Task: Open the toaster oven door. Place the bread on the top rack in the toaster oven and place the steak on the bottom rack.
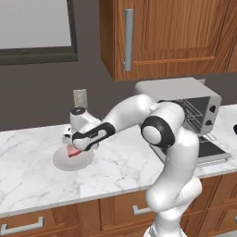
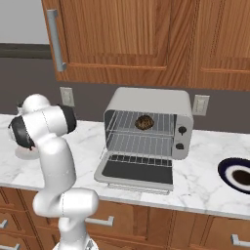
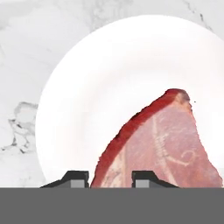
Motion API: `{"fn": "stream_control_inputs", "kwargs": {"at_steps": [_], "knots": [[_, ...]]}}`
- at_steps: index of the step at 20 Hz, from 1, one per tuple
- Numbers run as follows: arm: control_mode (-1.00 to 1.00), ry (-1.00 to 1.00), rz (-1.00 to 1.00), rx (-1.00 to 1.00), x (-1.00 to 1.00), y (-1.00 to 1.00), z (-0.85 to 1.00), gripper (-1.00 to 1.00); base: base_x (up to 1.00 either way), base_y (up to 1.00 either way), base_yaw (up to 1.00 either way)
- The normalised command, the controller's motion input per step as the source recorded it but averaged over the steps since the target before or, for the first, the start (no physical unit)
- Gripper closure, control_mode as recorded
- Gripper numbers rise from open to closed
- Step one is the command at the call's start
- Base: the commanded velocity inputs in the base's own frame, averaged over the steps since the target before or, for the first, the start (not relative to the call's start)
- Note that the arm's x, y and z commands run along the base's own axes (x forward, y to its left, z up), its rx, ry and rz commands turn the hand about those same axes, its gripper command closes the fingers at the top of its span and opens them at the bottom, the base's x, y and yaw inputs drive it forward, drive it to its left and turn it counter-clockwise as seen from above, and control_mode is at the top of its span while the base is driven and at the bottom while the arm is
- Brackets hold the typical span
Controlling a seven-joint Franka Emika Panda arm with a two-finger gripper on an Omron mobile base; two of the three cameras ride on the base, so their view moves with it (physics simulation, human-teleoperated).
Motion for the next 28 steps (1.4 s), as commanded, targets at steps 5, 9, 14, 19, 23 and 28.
{"fn": "stream_control_inputs", "kwargs": {"at_steps": [5,9,14,19,23,28], "knots": [[-1.0,0.0,0.0,0.06,-0.27,-0.19,0.6,1.0,0.0,0.0,0.0],[-1.0,0.0,-0.02,0.0,-0.75,-0.13,0.86,1.0,0.0,0.0,0.0],[-1.0,0.03,-0.04,-0.05,-0.67,-0.59,0.66,1.0,0.0,0.0,0.0],[-1.0,0.05,-0.05,-0.06,-0.54,-0.83,0.49,1.0,0.0,0.0,0.0],[-1.0,0.01,-0.02,-0.01,-0.49,-1.0,0.39,1.0,0.0,0.0,0.0],[-1.0,0.0,-0.03,0.0,-0.6,-1.0,0.13,1.0,0.0,0.0,0.0]]}}
